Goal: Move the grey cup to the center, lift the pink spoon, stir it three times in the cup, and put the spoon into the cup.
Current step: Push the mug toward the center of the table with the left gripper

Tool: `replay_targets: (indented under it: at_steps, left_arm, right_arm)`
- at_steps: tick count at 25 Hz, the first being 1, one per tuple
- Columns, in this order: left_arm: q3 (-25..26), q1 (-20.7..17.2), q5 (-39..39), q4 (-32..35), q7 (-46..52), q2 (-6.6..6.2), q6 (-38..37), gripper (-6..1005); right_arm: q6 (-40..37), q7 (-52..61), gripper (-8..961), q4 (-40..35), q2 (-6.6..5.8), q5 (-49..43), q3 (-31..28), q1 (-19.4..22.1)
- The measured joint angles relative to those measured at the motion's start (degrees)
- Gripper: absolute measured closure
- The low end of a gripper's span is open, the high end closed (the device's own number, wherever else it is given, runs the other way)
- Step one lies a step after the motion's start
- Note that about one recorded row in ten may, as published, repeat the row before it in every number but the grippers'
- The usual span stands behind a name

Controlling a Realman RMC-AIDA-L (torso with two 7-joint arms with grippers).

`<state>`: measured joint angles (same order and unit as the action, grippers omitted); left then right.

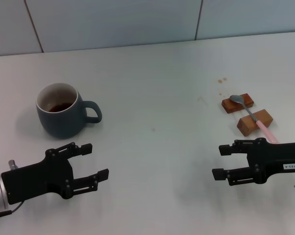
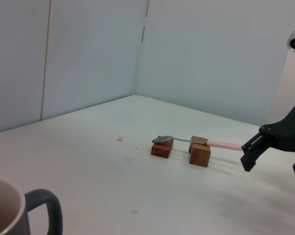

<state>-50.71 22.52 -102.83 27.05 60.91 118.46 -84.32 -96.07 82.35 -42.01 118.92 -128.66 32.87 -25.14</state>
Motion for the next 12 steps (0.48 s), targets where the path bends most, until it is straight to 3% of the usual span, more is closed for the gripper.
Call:
replay_targets:
  at_steps: [12]
  left_arm:
    - [1.95,-0.72,2.09,0.70,-3.02,0.15,-0.01,208]
  right_arm:
    - [0.01,0.00,126,-0.01,-0.01,-0.02,-0.01,0.11]
